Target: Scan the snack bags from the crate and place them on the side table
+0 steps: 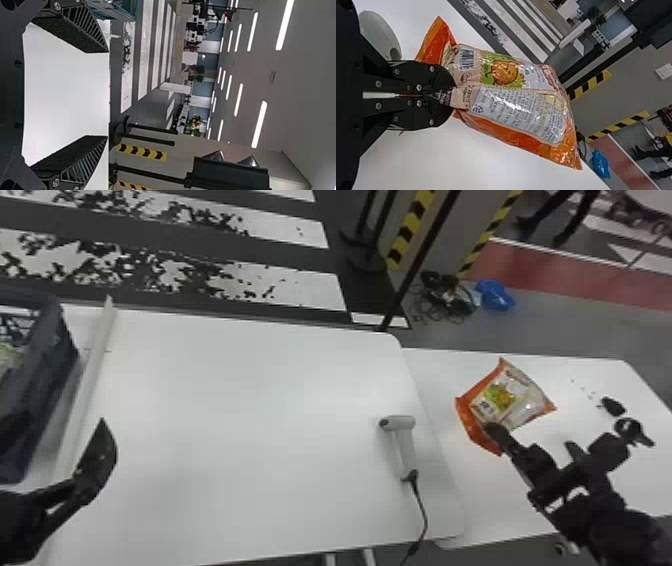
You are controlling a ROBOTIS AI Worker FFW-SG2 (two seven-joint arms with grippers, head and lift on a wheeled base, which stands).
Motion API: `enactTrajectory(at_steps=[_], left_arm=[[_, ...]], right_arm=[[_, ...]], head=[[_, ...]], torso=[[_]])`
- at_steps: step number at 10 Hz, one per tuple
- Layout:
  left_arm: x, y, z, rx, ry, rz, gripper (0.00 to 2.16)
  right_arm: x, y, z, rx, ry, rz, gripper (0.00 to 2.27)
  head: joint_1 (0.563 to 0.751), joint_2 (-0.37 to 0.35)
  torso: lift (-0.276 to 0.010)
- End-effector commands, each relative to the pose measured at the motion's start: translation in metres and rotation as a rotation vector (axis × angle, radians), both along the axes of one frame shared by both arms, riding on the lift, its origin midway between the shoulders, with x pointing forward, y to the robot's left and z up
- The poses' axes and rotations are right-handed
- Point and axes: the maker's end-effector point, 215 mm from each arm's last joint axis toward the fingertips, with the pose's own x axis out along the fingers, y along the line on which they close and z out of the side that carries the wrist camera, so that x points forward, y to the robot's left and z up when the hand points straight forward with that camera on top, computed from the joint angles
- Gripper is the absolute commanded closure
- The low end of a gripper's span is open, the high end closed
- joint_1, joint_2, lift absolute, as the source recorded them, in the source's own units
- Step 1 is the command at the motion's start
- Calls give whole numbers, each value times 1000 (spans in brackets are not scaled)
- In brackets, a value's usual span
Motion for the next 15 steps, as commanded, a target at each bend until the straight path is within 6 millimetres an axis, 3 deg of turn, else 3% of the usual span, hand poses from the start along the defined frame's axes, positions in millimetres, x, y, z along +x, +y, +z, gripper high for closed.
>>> enactTrajectory(at_steps=[1, 3, 4, 5, 7, 10, 13, 15], left_arm=[[0, -1, 2, 0, -3, -2, 103], [0, 0, 1, 2, -2, -3, 103], [0, 0, 1, 1, -2, -1, 103], [0, 0, 1, 1, -2, -1, 103], [0, 0, 1, 0, -2, 0, 103], [0, -1, 2, 0, -3, -2, 103], [-2, -3, 3, -2, -2, -7, 103], [-2, -4, 3, 0, -2, -8, 103]], right_arm=[[-7, -12, -24, 10, 40, -48, 2256], [-13, -28, -49, -16, 82, -120, 2169], [-15, -25, -61, 1, 105, -125, 2013], [-22, -29, -72, -6, 150, -158, 1656], [-35, -29, -90, 7, 216, -191, 113], [-37, -26, -91, 42, 215, -197, 46], [-41, -34, -63, -57, 210, -188, 60], [-28, -24, -7, -224, 95, -144, 49]], head=[[695, -350], [695, -350], [695, -350], [695, -350], [695, -350], [695, -350], [695, -350], [695, -350]], torso=[[-50], [-50], [-50], [-50], [-50], [-50], [-50], [-50]])
